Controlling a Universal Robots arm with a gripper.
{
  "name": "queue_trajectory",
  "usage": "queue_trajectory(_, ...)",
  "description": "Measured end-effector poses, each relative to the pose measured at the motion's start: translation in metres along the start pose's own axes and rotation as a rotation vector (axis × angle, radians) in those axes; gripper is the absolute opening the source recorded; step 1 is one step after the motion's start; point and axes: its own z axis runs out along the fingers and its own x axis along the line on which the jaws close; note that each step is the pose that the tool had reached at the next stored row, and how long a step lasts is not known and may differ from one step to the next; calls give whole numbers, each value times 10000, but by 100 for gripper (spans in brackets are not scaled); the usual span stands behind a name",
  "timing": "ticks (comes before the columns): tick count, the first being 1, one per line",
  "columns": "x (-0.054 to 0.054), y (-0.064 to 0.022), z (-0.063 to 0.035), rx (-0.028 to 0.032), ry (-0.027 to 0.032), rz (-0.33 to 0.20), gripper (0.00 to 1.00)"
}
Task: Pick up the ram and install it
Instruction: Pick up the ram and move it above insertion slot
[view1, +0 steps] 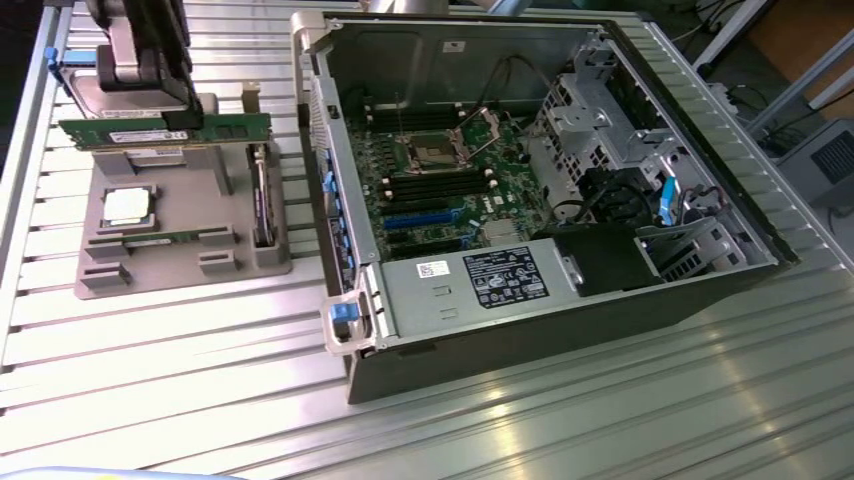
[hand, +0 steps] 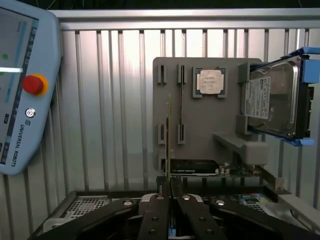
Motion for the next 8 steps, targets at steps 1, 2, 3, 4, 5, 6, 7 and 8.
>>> queue_trajectory(1, -1, -75, 3, 0, 0, -1, 12)
queue_trajectory(2, -3, -175, 8, 0, 1, 0, 12)
queue_trajectory(3, -5, -269, 13, 0, 1, -1, 12)
queue_trajectory(4, -6, -336, 15, -1, 2, -1, 12)
queue_trajectory(5, -7, -385, 19, 0, 2, -1, 12)
queue_trajectory(6, -8, -443, 22, 0, 2, 0, 12)
queue_trajectory(7, -9, -502, 25, 0, 2, 0, 12)
queue_trajectory(8, -11, -608, 29, -1, 3, 0, 12)
